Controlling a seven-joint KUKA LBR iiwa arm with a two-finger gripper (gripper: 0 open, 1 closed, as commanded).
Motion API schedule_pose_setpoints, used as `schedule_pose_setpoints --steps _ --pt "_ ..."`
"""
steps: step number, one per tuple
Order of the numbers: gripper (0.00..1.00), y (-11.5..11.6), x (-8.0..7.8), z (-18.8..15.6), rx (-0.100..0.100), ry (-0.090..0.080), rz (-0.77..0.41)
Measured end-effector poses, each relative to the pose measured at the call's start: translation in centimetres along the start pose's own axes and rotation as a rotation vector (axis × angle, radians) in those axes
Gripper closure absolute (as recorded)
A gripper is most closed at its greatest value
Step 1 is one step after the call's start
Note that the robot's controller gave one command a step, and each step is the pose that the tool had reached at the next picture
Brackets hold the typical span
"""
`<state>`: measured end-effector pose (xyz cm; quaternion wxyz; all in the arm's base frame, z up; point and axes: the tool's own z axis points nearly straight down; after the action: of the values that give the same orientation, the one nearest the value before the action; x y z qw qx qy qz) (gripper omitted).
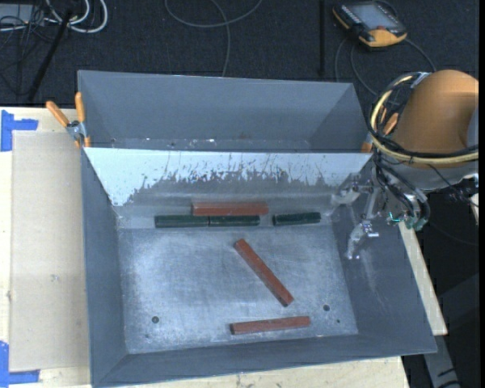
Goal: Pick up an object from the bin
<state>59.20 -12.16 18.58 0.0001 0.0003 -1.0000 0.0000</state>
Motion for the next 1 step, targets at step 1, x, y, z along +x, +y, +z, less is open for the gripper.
schedule_pose_setpoints --steps 1 --pt "0.00 1.32 3.58 2.85 0.001 -0.004 -0.069"
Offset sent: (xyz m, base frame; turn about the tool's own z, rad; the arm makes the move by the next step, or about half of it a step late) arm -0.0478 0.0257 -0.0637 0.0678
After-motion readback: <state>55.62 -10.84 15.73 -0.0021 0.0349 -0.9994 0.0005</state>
